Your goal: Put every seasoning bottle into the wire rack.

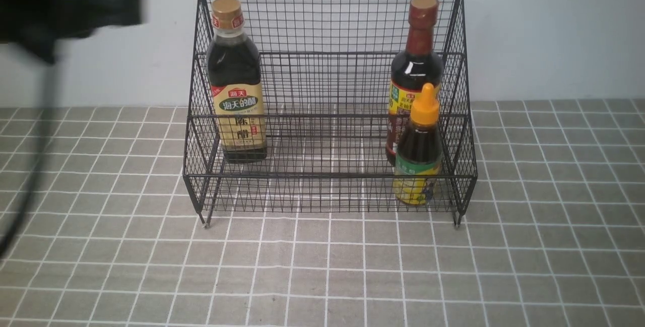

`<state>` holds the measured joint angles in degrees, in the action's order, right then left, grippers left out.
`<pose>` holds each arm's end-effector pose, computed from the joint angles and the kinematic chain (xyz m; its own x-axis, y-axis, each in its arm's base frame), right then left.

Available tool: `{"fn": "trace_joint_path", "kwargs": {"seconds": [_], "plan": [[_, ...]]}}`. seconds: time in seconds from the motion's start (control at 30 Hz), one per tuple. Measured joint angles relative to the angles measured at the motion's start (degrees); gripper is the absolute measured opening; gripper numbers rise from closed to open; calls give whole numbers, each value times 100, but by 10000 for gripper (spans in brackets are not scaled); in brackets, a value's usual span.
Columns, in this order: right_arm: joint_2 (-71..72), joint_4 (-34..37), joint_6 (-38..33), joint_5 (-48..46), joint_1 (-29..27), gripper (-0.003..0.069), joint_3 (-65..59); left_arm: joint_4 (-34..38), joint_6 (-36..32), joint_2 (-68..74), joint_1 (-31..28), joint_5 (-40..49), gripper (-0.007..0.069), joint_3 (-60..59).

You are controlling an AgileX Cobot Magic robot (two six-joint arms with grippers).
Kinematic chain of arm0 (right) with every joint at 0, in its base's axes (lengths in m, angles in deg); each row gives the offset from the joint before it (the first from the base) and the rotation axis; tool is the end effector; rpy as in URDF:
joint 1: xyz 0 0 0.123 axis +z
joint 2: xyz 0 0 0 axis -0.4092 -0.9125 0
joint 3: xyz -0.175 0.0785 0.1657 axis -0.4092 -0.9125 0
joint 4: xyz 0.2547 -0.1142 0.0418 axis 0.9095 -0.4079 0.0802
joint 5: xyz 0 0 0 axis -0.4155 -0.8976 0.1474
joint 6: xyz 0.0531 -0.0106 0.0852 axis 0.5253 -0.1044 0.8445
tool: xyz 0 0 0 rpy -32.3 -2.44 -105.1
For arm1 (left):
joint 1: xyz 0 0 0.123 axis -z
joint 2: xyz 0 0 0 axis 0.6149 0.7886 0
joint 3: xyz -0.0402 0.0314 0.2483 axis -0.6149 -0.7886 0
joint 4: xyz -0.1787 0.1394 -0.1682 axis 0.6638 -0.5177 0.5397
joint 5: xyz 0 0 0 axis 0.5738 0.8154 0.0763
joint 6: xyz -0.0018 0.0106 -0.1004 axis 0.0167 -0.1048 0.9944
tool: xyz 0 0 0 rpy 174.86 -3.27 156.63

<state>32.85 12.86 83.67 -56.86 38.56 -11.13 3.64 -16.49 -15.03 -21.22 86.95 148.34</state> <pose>0.0827 0.0217 0.3404 0.3388 0.2563 -0.9053 -0.3121 0.9383 0.1489 0.2345 -0.0795 0.4153 -0.3042 0.0494 -0.9513 0.3530 0.9334 -0.0645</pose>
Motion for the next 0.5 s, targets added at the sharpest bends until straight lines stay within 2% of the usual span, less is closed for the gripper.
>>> {"fn": "trace_joint_path", "kwargs": {"seconds": [0.17, 0.5], "plan": [[0, -14, 0, 0, 0, -11, 0, 0, 54, -861, 0, 190, -7, -448], [0, -19, 0, 0, 0, -11, 0, -22, 91, -1376, 0, 316, -7, -612]]}}
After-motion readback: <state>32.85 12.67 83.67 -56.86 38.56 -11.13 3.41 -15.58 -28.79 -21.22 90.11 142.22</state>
